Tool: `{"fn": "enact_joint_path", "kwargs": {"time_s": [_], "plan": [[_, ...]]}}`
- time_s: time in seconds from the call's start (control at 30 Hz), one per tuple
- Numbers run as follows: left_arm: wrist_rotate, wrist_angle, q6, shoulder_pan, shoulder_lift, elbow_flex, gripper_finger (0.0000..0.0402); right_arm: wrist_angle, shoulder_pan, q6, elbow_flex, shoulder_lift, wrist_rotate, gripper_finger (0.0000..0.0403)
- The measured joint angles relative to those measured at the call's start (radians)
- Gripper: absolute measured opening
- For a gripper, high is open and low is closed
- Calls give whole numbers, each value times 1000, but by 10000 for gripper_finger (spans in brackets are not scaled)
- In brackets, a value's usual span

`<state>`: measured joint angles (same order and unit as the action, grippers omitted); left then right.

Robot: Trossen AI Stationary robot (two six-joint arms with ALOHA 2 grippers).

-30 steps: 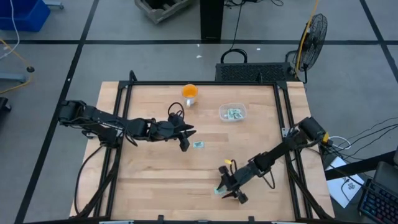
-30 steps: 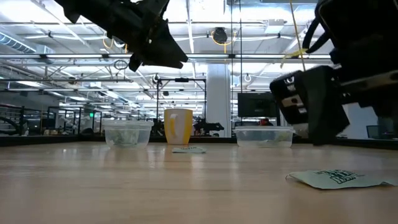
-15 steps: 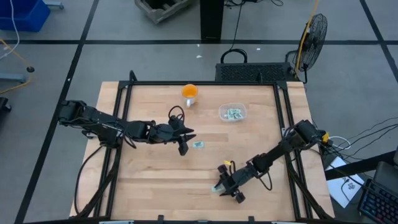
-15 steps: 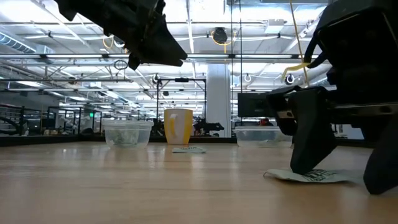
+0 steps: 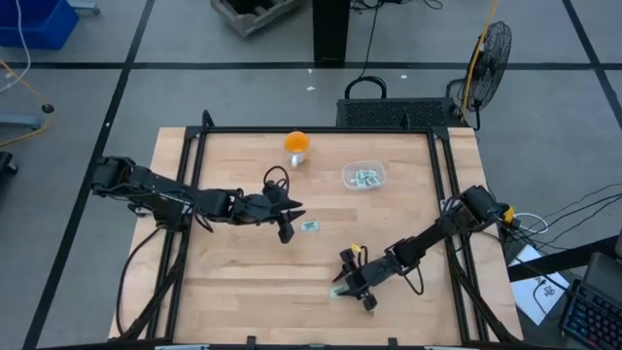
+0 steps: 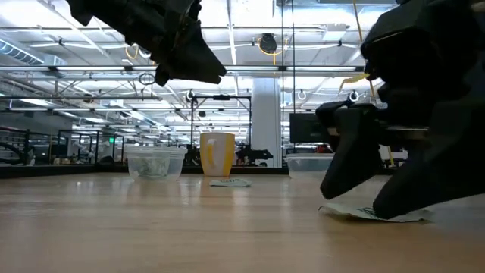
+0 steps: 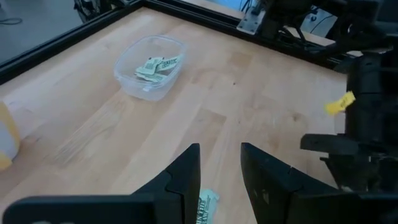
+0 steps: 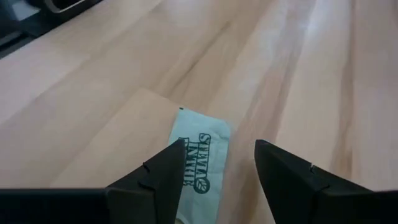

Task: Pick and place Stevia / Truvia into bins
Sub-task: Put the white stevia packet into the right transparent container

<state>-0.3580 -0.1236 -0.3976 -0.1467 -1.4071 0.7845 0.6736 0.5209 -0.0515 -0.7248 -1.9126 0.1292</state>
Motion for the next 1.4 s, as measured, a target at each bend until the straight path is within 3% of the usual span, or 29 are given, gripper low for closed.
{"fn": "enact_joint_path", "kwargs": {"time_s": [0.13,0.6,0.8,1.07,1.4], "plan": [[1,13,-8,0,0,0,120,-3,-1,87,-1,0,-18,200],[0,27,-11,0,0,0,120,57,2,47,-1,51,-63,215],[0,32,-11,0,0,0,120,27,12,95,-1,54,-182,215],[0,32,-23,0,0,0,120,-36,13,62,-1,40,-103,215],[0,46,-25,0,0,0,120,-26,18,112,-2,1,-116,216]]}}
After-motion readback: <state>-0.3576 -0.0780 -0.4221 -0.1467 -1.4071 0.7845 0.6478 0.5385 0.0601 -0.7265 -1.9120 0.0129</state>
